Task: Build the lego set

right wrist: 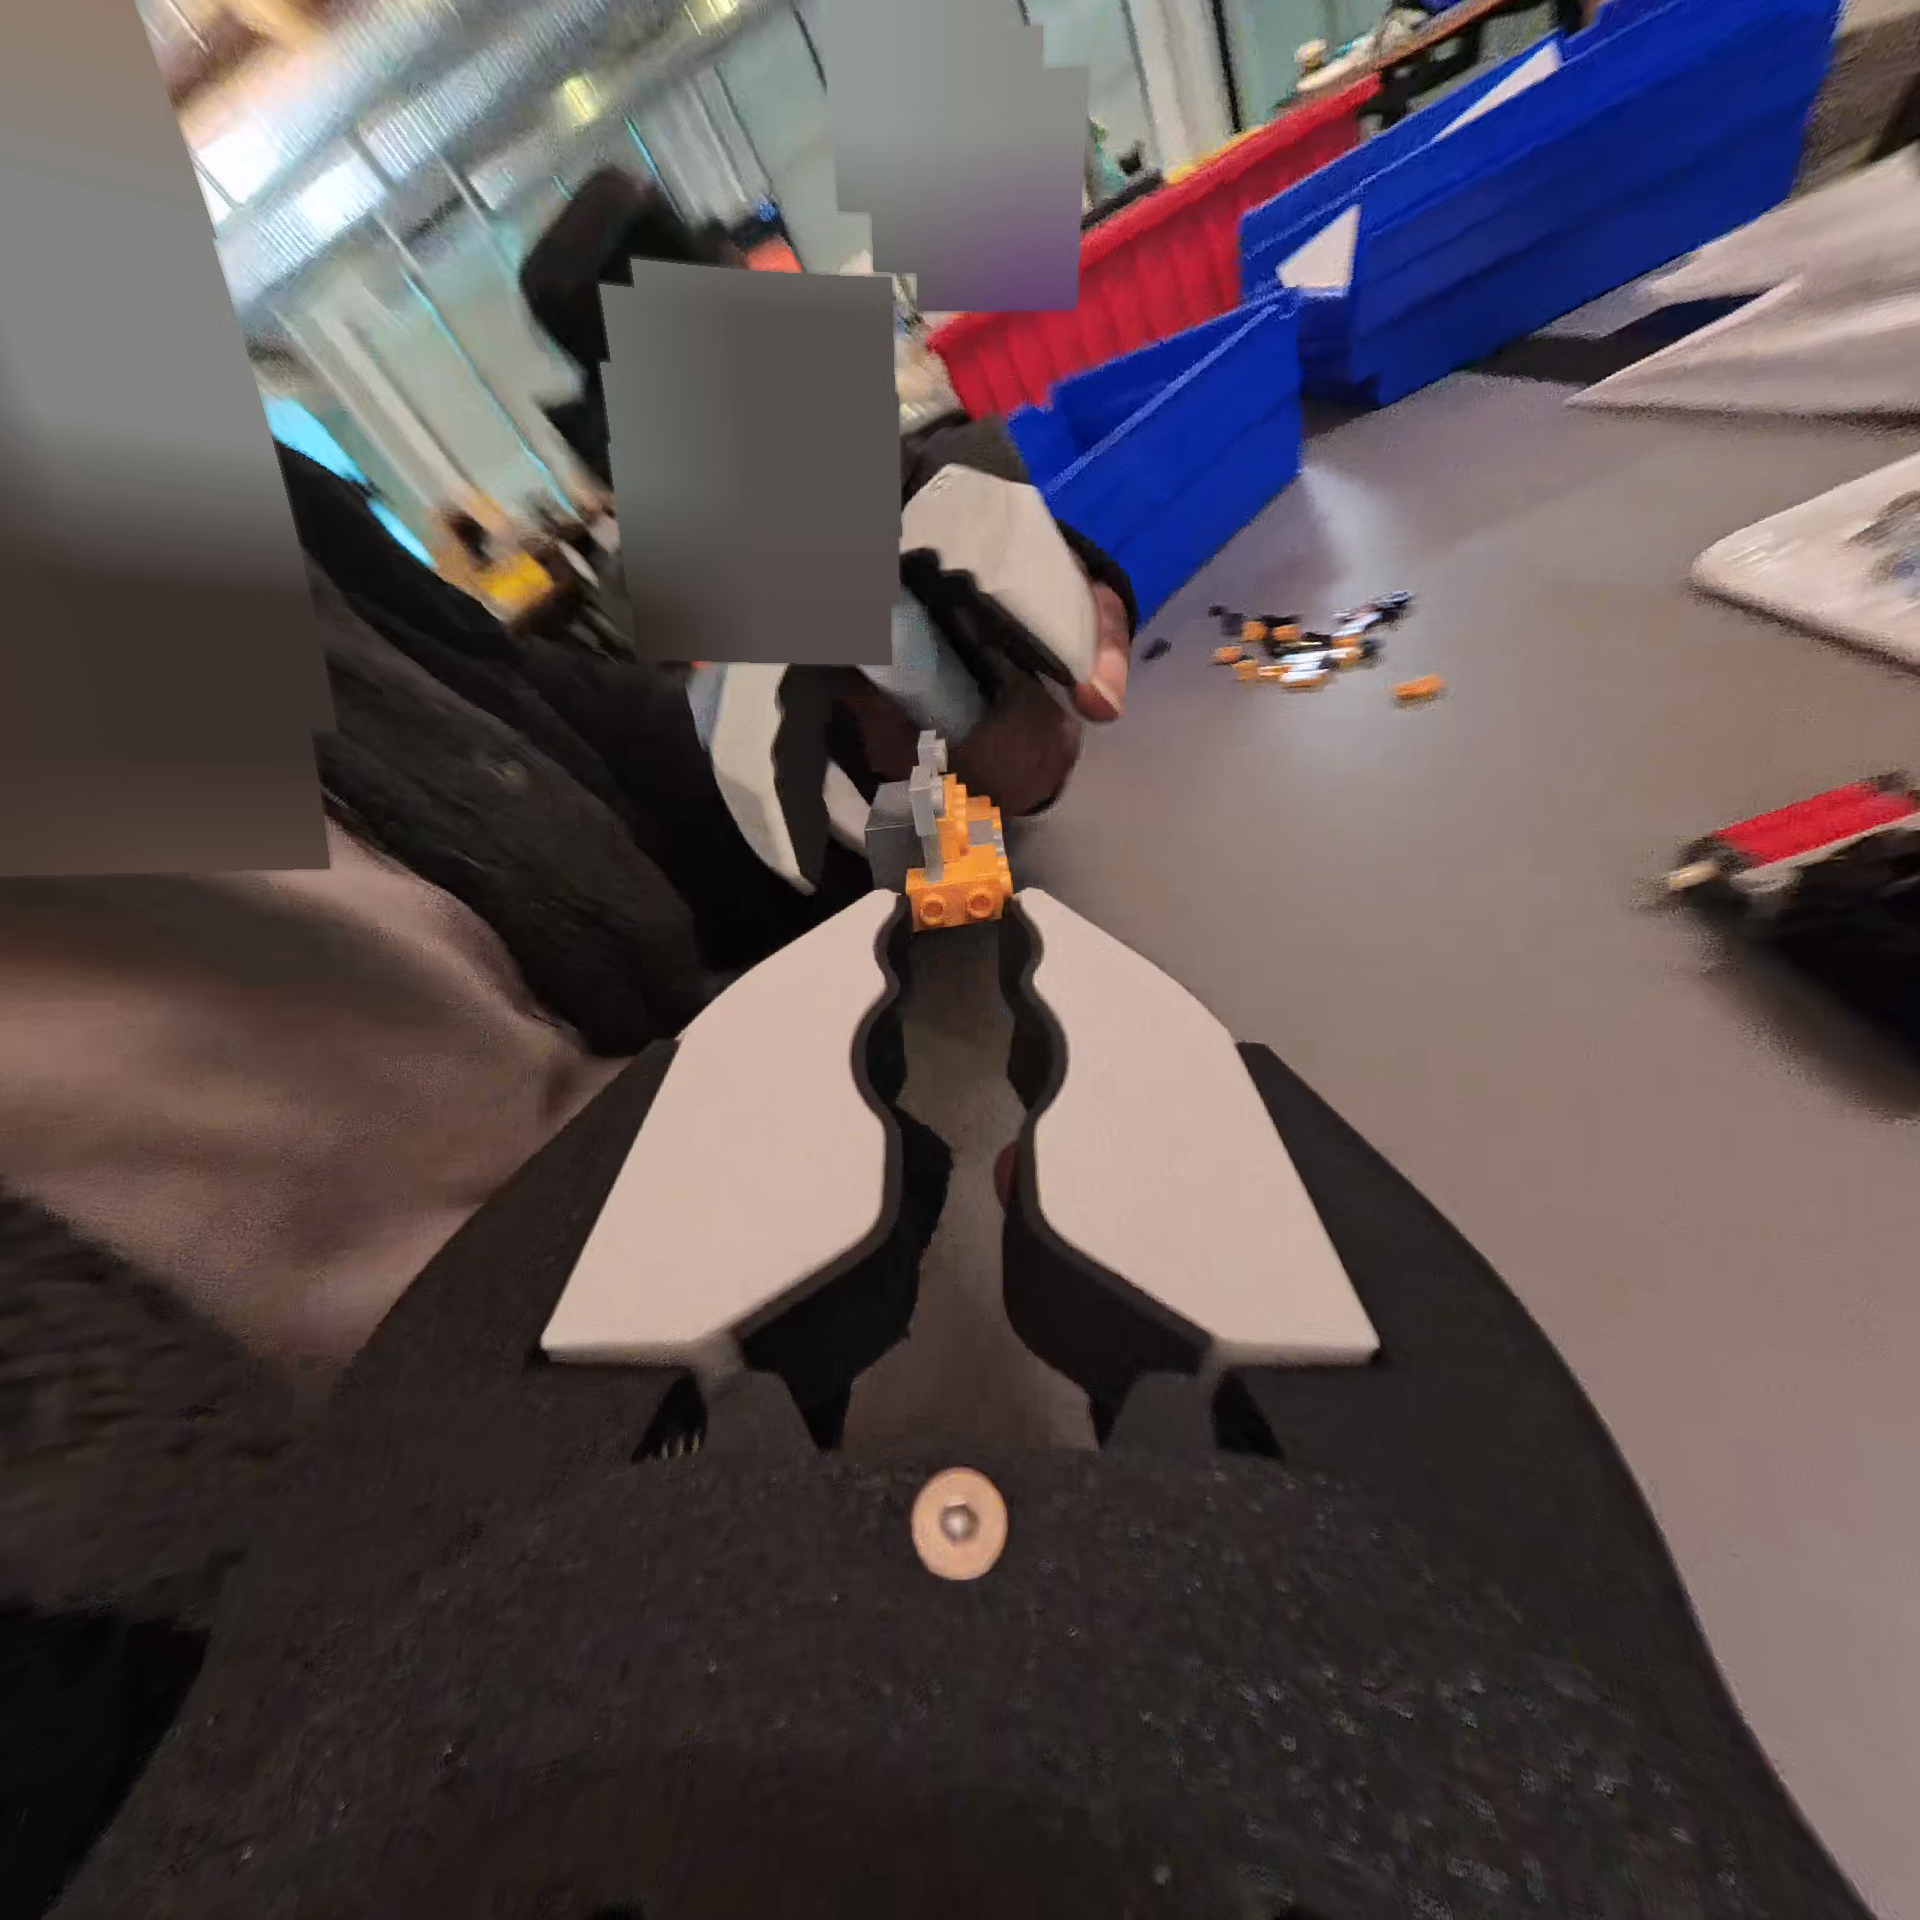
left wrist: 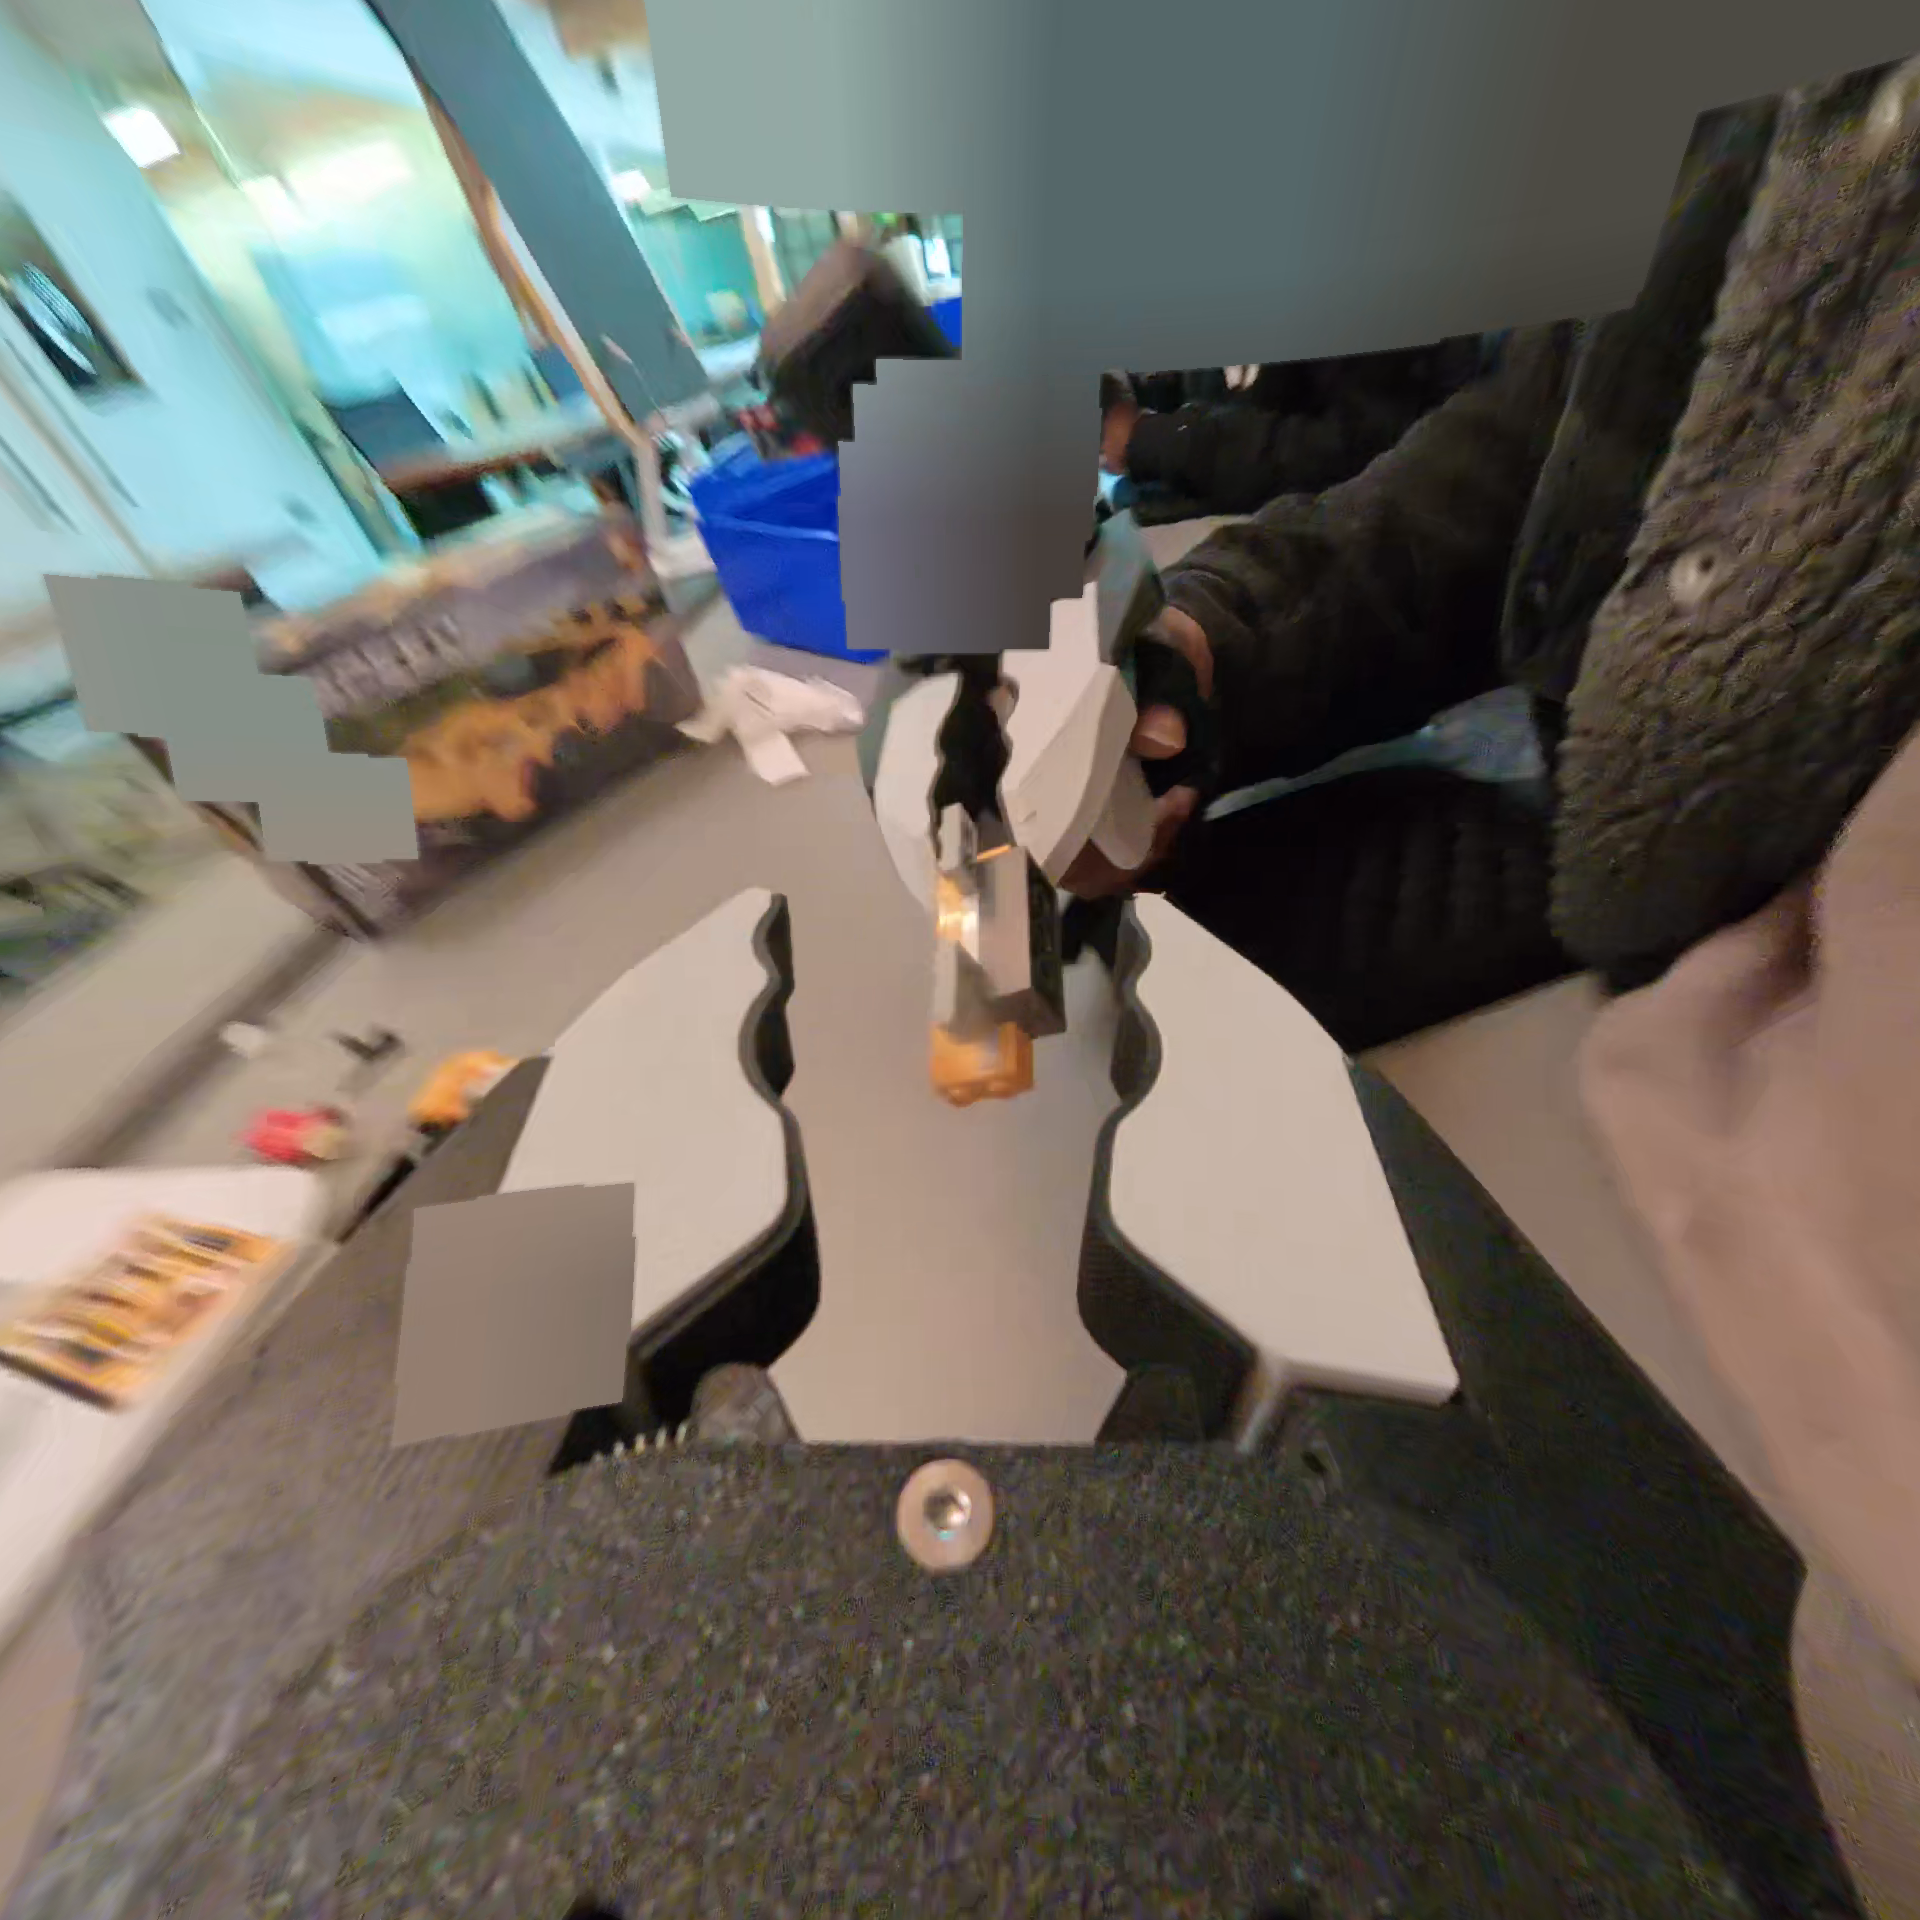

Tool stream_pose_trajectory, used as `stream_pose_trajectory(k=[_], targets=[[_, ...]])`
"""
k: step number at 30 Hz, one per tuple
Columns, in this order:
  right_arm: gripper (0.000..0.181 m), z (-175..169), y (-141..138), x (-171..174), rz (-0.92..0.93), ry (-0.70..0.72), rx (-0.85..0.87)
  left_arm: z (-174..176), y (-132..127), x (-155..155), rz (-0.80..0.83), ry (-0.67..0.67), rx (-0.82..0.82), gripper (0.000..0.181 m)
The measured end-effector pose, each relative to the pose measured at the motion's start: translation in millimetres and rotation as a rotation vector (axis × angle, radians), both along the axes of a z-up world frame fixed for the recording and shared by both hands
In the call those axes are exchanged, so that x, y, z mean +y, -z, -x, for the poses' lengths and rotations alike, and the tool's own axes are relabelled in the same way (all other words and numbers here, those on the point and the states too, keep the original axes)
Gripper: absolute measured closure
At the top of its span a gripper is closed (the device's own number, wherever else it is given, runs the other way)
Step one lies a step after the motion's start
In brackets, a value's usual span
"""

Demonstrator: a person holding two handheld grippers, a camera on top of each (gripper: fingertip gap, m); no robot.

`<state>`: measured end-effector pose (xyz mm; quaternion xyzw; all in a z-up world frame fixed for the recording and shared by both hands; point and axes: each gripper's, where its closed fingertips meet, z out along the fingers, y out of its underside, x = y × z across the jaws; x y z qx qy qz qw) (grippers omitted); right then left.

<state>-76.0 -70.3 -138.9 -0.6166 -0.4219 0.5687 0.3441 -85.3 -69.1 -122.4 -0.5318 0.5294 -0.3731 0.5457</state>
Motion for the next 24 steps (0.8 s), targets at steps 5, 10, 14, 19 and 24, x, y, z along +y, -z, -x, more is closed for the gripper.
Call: stream_pose_trajectory(k=[5, 10, 14, 19, 24], targets=[[0.165, 3.4, 14.0, -0.7, -0.311, 0.053, -0.176, -2.3, 24.2, -5.4, 0.207, 0.084, 0.082, 0.156], [0.165, 3.8, 10.6, -5.3, -0.407, 0.049, -0.177, -3.8, 25.5, -10.9, 0.094, 0.076, 0.136, 0.159], [0.165, 4.3, 12.8, -7.4, -0.489, 0.049, -0.215, -3.1, 27.5, -12.7, 0.016, 0.068, 0.177, 0.159], [0.160, 5.1, 15.7, -7.5, -0.571, 0.049, -0.266, -3.1, 29.5, -15.4, -0.023, 0.072, 0.210, 0.159], [0.163, 6.8, 19.9, -15.0, -0.658, 0.019, -0.291, -2.2, 34.0, -21.6, -0.028, 0.104, 0.251, 0.159]])
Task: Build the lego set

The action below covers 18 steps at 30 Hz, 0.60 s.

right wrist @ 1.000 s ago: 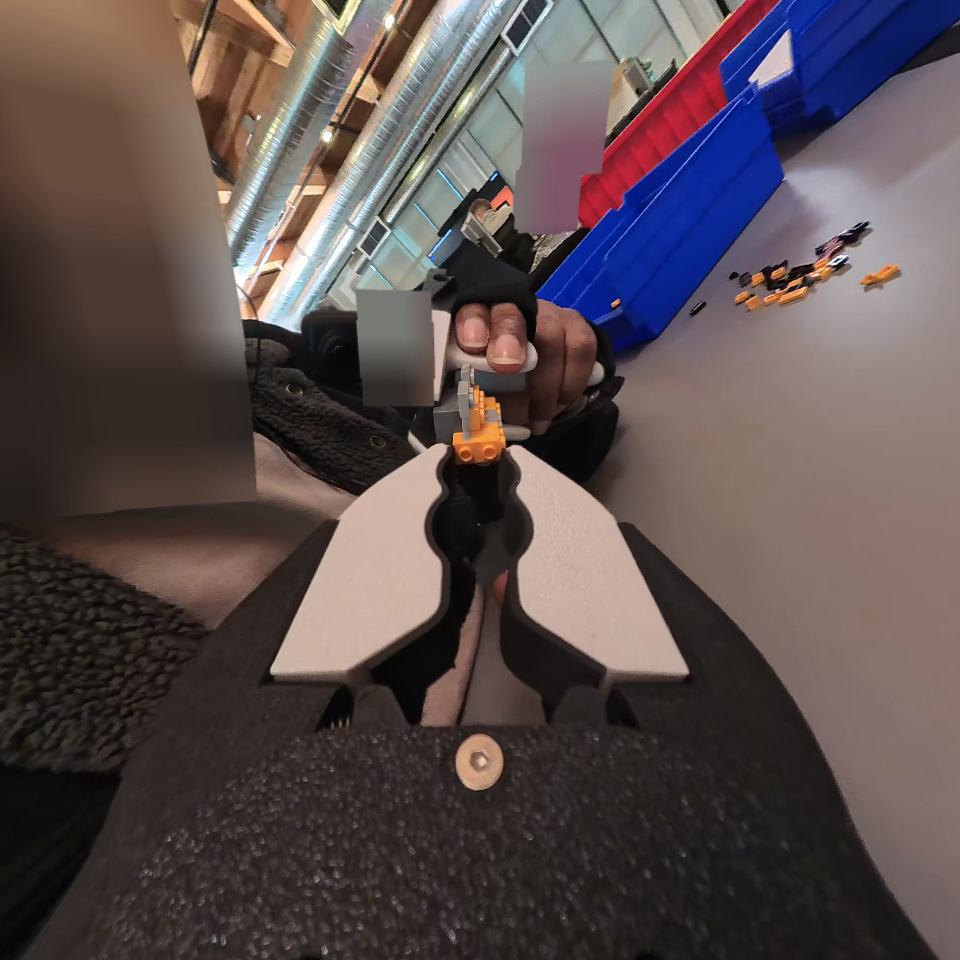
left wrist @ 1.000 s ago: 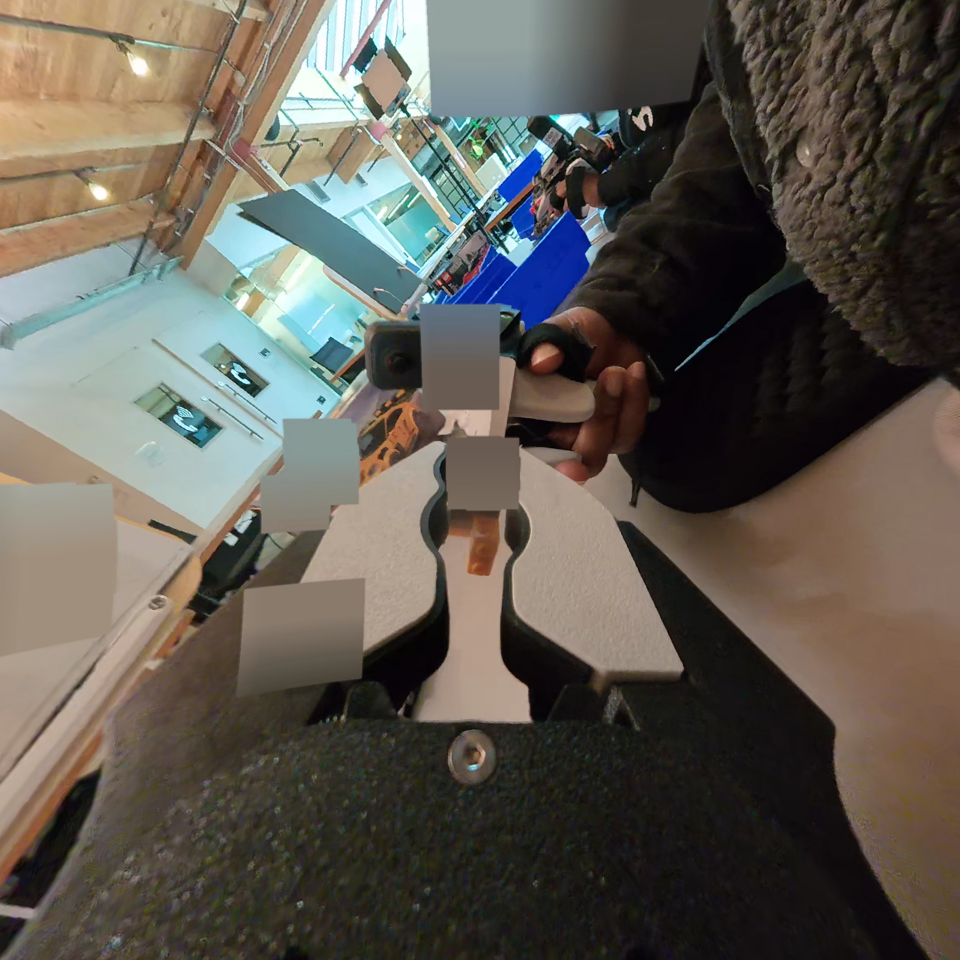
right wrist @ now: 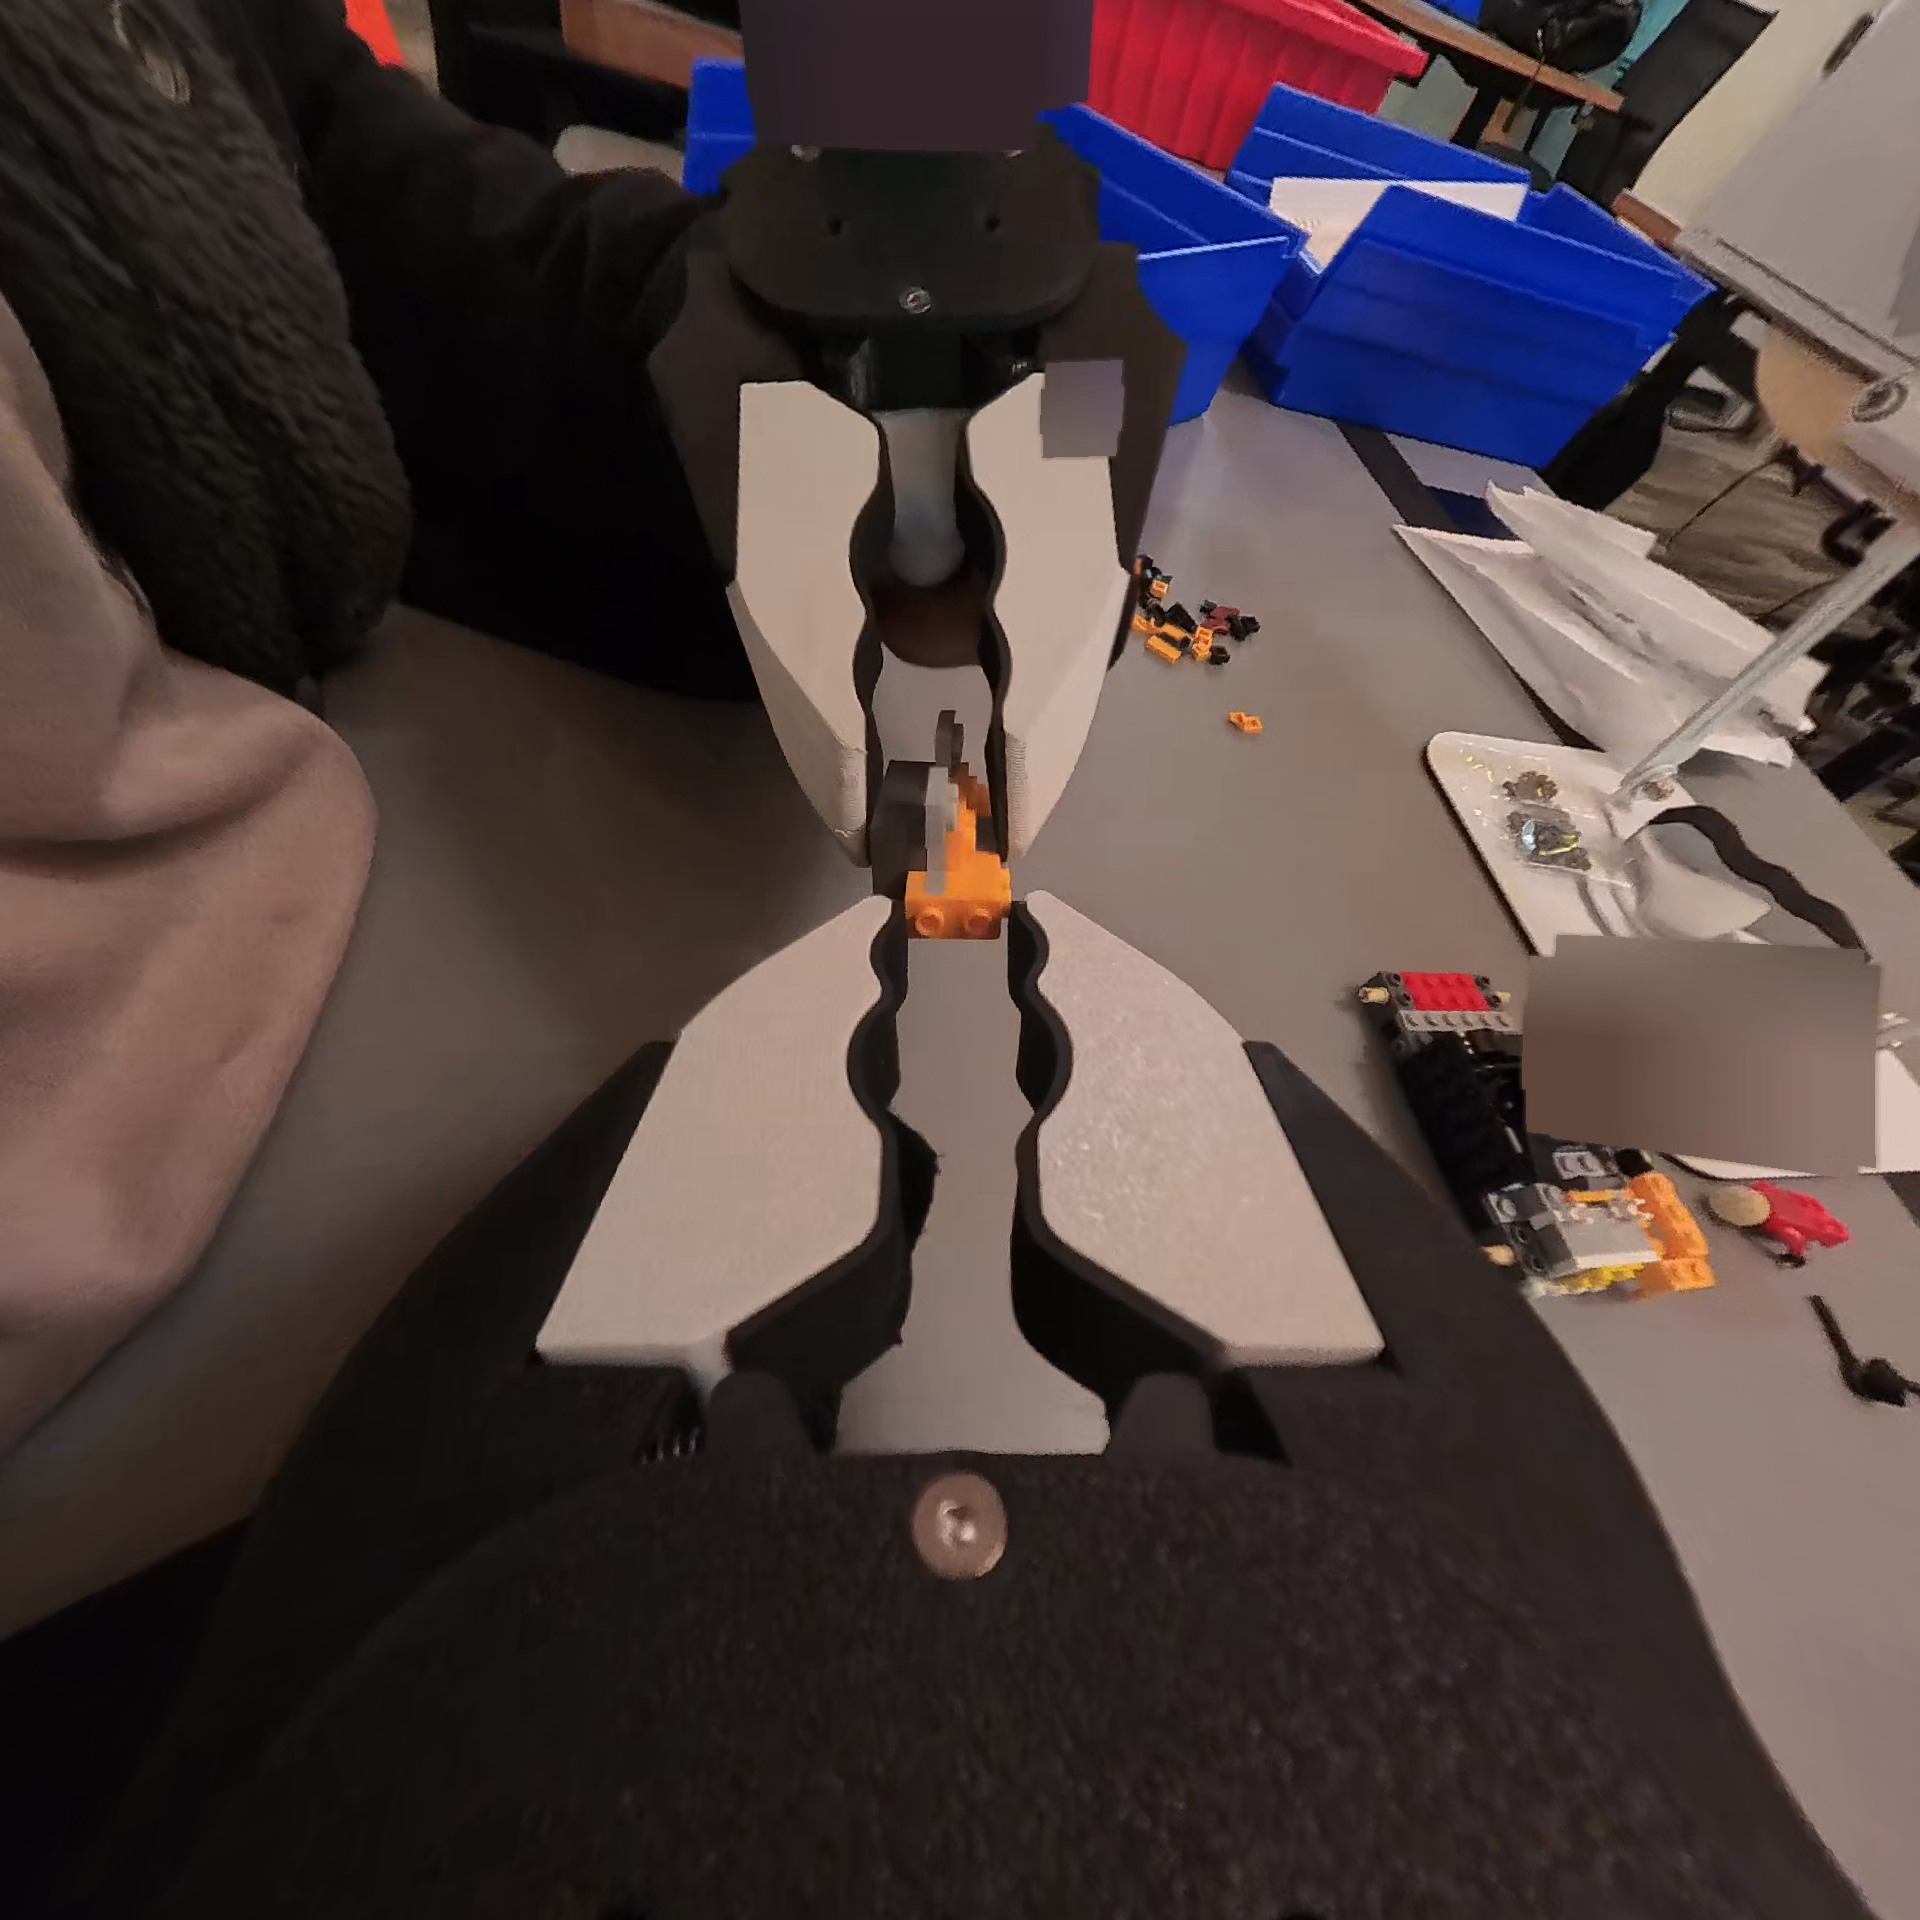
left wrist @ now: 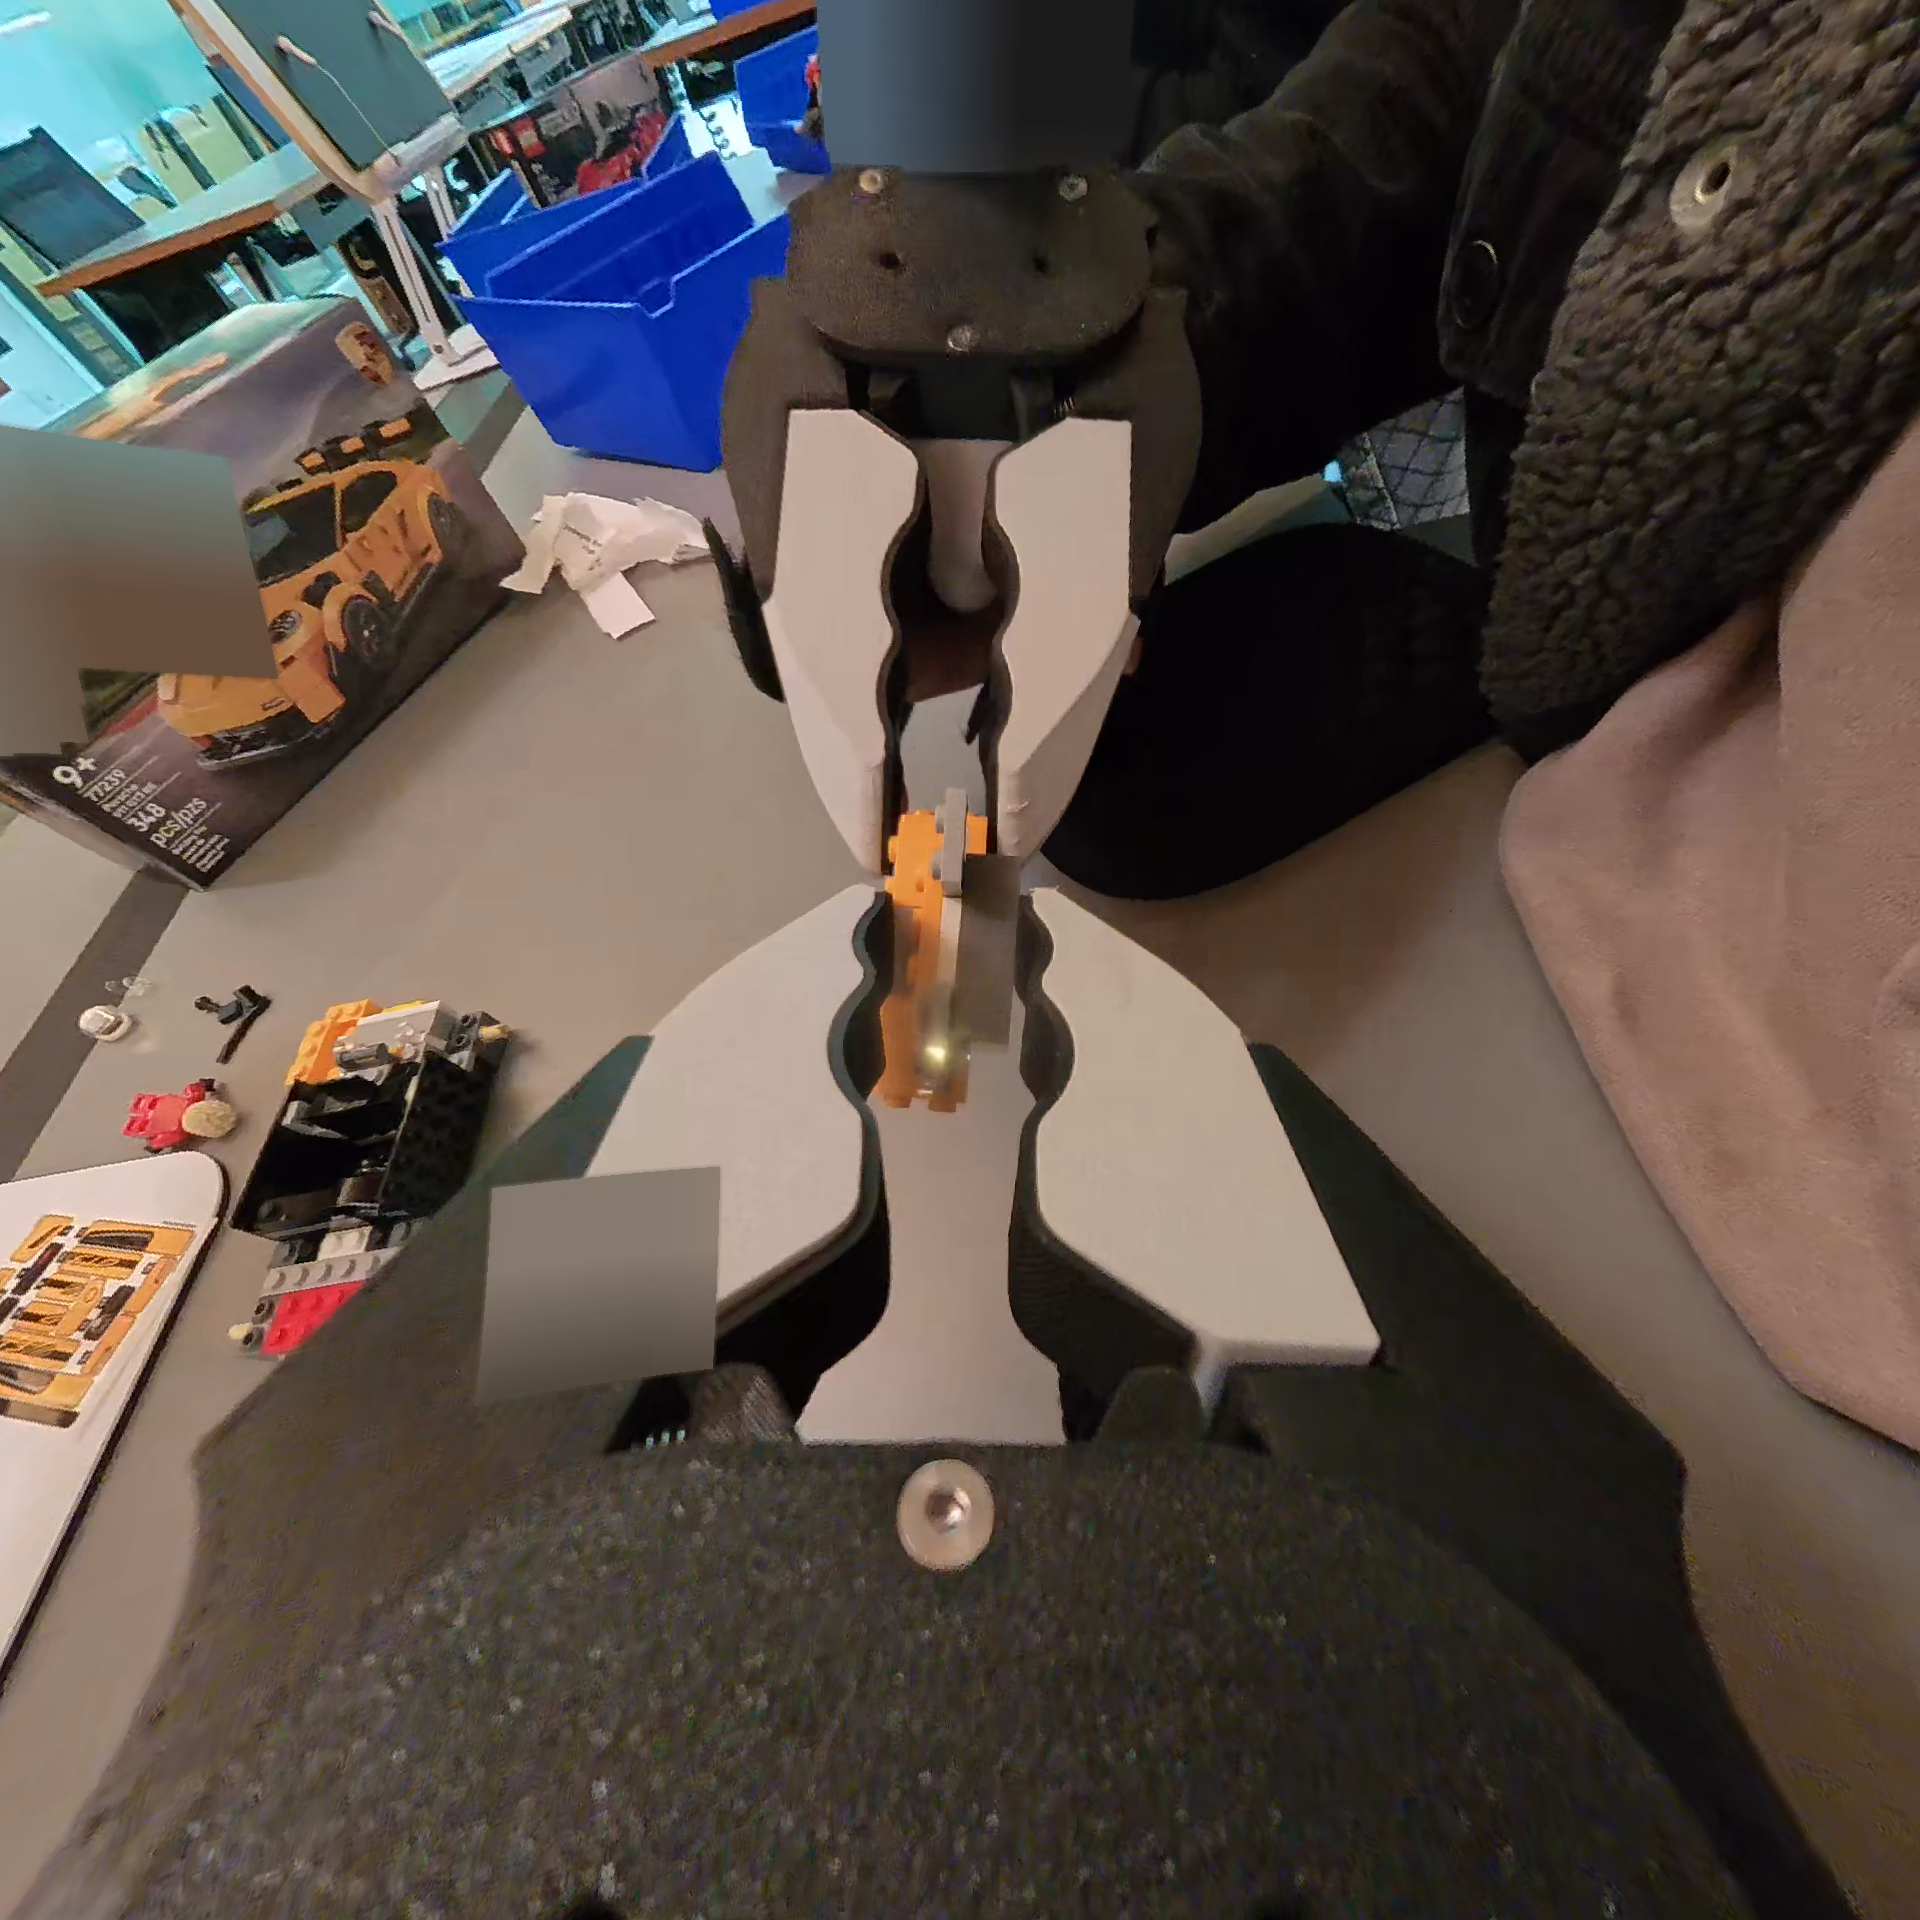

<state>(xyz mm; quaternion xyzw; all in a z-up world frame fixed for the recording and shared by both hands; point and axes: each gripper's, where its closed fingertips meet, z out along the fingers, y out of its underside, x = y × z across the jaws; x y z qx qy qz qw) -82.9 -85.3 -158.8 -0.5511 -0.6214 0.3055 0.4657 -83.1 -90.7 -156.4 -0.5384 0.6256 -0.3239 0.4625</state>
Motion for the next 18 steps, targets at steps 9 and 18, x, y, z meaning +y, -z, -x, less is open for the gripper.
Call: stream_pose_trajectory(k=[9, 18], targets=[[0.164, -0.5, 3.5, 1.0, -0.045, 0.034, 0.035, 2.1, 2.9, -4.2, 0.032, 0.034, 0.005, 0.147], [0.163, 0.3, 3.0, -4.4, -0.048, 0.020, 0.091, 3.2, 11.3, -1.4, -0.046, 0.007, 0.075, 0.155]])
